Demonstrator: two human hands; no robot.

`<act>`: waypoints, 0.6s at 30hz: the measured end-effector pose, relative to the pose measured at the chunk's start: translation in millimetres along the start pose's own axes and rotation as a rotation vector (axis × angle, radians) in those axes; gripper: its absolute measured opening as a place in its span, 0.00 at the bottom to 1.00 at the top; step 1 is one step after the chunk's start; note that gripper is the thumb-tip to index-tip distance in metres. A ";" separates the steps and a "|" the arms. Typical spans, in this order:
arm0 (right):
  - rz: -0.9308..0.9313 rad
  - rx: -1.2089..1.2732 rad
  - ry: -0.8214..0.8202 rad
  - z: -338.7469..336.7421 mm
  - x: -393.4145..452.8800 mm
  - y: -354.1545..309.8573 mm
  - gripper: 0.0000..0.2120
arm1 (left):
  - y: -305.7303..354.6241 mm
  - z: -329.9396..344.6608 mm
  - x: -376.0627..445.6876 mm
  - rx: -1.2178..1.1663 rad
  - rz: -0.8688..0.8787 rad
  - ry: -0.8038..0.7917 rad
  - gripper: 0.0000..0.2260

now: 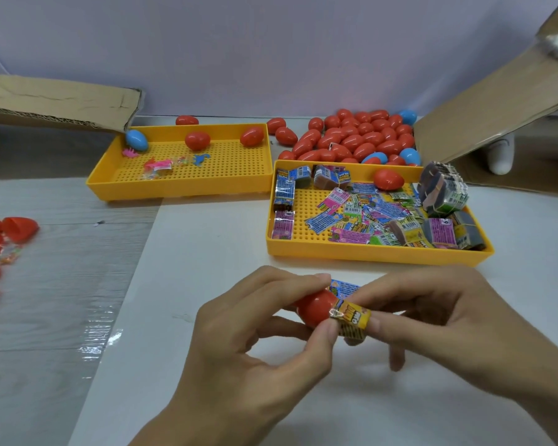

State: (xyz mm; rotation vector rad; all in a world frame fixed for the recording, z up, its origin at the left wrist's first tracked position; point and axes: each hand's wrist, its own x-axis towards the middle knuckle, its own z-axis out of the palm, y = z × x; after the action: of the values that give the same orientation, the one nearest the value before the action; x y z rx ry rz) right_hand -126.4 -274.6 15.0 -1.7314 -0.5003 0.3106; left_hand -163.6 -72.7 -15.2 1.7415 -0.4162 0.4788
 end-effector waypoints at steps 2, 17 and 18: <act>0.040 0.122 -0.014 -1.1 1.4 -1.6 0.11 | 0.0 0.1 -0.6 -0.013 -0.003 0.014 0.14; 0.473 0.649 0.002 19.7 4.6 1.9 0.12 | -8.1 6.5 -8.3 0.053 0.038 0.042 0.14; 0.494 0.684 0.006 19.4 4.6 2.5 0.13 | -8.7 6.7 -8.5 0.032 0.025 0.043 0.14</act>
State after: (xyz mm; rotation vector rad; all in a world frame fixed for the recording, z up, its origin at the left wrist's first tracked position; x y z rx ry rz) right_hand -131.0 -256.1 8.6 -1.1566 0.0616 0.7334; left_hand -165.8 -77.1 -28.2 1.7553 -0.4022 0.5428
